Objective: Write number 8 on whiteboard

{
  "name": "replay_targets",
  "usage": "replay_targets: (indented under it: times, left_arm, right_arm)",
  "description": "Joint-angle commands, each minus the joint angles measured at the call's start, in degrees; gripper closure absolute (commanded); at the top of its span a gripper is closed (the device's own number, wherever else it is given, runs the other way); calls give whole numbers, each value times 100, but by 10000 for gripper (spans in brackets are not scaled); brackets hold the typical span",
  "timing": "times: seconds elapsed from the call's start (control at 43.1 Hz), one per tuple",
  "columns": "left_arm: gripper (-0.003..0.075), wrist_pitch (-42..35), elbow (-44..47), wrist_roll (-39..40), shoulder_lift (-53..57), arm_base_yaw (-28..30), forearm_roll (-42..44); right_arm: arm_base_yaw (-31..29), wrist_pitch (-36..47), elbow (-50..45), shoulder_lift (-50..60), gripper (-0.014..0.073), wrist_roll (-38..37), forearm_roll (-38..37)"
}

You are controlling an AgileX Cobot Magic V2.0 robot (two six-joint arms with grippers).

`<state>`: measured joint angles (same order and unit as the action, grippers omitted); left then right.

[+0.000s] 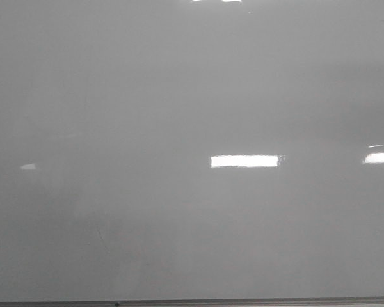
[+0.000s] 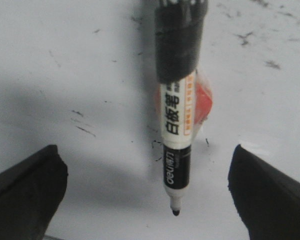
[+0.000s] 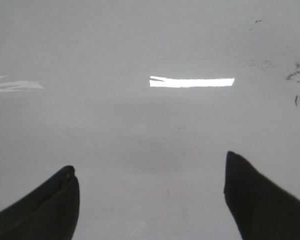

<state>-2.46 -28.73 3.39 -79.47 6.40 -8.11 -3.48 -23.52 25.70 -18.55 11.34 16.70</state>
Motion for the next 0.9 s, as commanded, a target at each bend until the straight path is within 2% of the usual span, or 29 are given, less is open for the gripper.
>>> replay_targets:
  times: [0.0,0.116,0.209,0.44,0.556,0.603,0.765,0.834,0.881]
  left_arm:
    - [93,-695,-165,57,-131,-21,-57]
    - [166,-959,-165,57,-337,-175,-57]
    - [257,-1086,-165,57,-407,-291,-57]
    - [570,-1129,-165,57,-419,-293,-57]
    - [713,-907,-165,46,-341,-284,-57]
    - [743,-797,-165,46,-267,-284,-45]
    - [741,-168,-174,46,335,-284,37]
    - [741,530,-322,46,693,-390,68]
    - [741,1366,-555,-54,856,-524,188]
  right_arm:
    - [5,401,201,-88,-20,-4,42]
    - [5,401,201,-88,-20,-4,42]
    - [5,401,201,-88,-20,-4,42]
    - [5,401,201,-88,-20,-4,42]
    - [5,401,201,-88,-20,-4,42]
    - [5,401,201,-88,-20,-4,42]
    - [5,385,201,-88,-20,-4,42]
    - [5,311,201,-88,-20,1,42]
    - [5,252,201,-88,-20,1,42]
